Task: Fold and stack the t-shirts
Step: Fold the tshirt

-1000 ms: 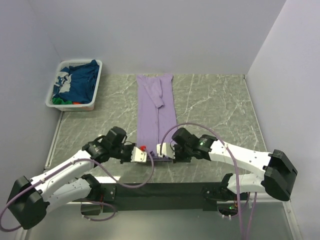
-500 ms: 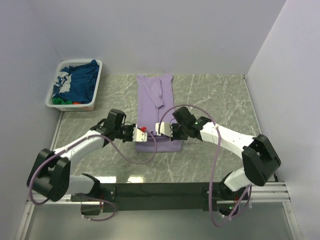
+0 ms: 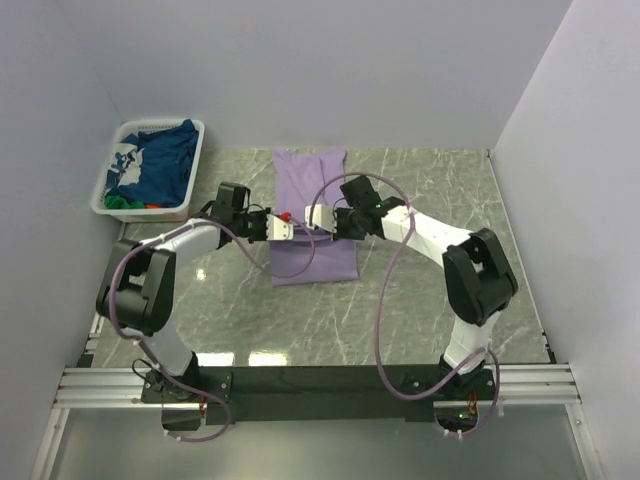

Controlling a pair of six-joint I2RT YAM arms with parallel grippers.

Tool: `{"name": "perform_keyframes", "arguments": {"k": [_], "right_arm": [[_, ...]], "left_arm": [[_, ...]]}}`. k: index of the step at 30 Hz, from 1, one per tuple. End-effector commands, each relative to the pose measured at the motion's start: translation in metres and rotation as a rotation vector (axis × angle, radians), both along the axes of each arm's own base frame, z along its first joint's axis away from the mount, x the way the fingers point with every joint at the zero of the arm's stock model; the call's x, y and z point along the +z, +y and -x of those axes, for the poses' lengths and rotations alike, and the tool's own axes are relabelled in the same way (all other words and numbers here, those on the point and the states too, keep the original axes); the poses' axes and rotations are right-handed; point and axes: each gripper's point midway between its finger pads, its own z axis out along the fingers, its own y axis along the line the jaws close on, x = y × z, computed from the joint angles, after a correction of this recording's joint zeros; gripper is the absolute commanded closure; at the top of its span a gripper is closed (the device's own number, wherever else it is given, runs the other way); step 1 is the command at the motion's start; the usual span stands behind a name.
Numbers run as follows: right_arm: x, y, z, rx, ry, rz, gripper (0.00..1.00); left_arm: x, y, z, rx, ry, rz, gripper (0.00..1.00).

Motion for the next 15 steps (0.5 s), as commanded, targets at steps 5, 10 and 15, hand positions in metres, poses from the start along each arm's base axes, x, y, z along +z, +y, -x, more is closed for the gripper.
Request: {"name": "perform_keyframes", "arguments": {"k": [5, 10, 15], "right_arm": [[0.008, 0.008, -0.050, -0.013, -0.070, -0.023, 1.00], [-0.001, 0.008, -0.064, -0.032, -0.066, -0.011, 1.00], [-0.006, 0.007, -0.073, -0.053, -0.075, -0.007, 1.00]], "left_arm": [[0.008, 0.003, -0.053, 0.003, -0.074, 0.037, 0.99], [0.002, 0.005, -0.064, 0.005, -0.090, 0.030, 0.99], [-0.003, 0.003, -0.076, 0.019, -0.088, 0.036, 0.99]]}}
